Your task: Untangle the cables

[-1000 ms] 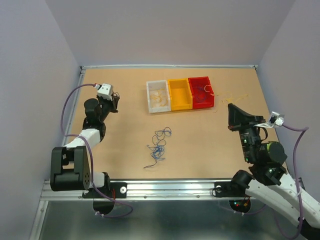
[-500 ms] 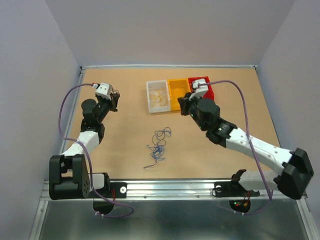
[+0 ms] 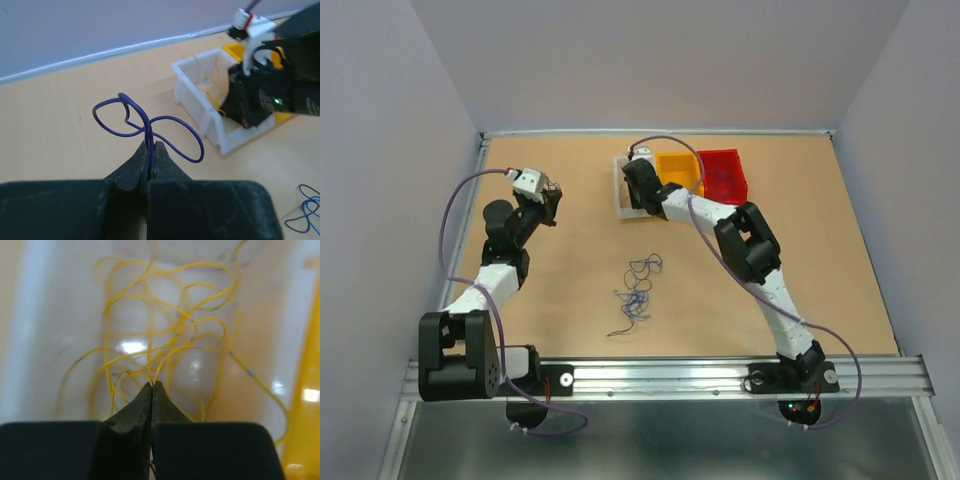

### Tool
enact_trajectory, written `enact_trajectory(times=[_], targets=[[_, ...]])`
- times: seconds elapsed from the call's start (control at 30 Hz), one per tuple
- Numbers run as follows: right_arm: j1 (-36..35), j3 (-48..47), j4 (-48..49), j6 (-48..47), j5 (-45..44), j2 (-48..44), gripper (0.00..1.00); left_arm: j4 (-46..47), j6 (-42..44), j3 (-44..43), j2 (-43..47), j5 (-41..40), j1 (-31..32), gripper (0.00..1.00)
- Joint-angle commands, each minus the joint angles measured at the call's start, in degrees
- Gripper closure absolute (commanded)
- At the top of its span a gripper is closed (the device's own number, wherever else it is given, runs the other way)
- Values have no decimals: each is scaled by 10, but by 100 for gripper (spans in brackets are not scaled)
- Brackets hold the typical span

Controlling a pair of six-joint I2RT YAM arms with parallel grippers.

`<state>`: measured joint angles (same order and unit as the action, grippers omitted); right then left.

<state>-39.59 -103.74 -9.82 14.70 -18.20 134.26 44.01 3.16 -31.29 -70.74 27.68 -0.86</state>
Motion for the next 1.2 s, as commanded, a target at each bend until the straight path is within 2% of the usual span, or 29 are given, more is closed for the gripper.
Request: enact_trajectory(times=[0.0, 0.13, 0.27, 0.33, 0.37, 0.4, 0.47, 0.53, 0.73, 0.77, 0.8, 0.87, 1.03, 1.13, 1.17], targets=[[8, -166, -229, 18, 62, 93, 99, 33, 10, 4, 20, 21, -2, 100], [9, -149, -217, 14, 45, 54, 99, 35, 12, 11, 31, 20, -1, 100], [8, -118, -193, 8, 57, -22, 88, 41, 16, 17, 39, 25, -2, 100], [7, -103, -185, 7, 59, -51, 80, 42, 17, 17, 35, 35, -1, 100], [7, -91, -180, 5, 61, -78, 67, 41, 18, 16, 34, 39, -2, 100], [6, -83, -177, 4, 62, -90, 60, 42, 18, 16, 30, 40, -1, 100], [5, -60, -172, 2, 55, -115, 50, 41, 20, 12, 25, 48, -1, 100], [5, -39, -160, -2, 51, -152, 47, 38, 22, 11, 21, 55, -1, 100], [5, 98, -117, -4, 51, -278, 26, 33, 31, 9, 13, 99, 5, 100], [5, 152, -107, 1, 70, -296, 22, 30, 38, 6, 10, 104, 7, 100], [4, 152, -94, 4, 81, -316, 19, 25, 42, 5, 10, 106, 24, 100], [0, 236, -57, 13, 115, -376, 13, 14, 54, 3, 7, 112, 38, 100], [-11, 386, 15, 18, 165, -492, 6, -6, 89, 3, 5, 148, 87, 100], [-11, 473, 97, 23, 213, -557, 5, -23, 102, 3, 2, 172, 107, 100], [-11, 491, 162, 30, 228, -567, 5, -24, 108, 3, 1, 185, 120, 100]])
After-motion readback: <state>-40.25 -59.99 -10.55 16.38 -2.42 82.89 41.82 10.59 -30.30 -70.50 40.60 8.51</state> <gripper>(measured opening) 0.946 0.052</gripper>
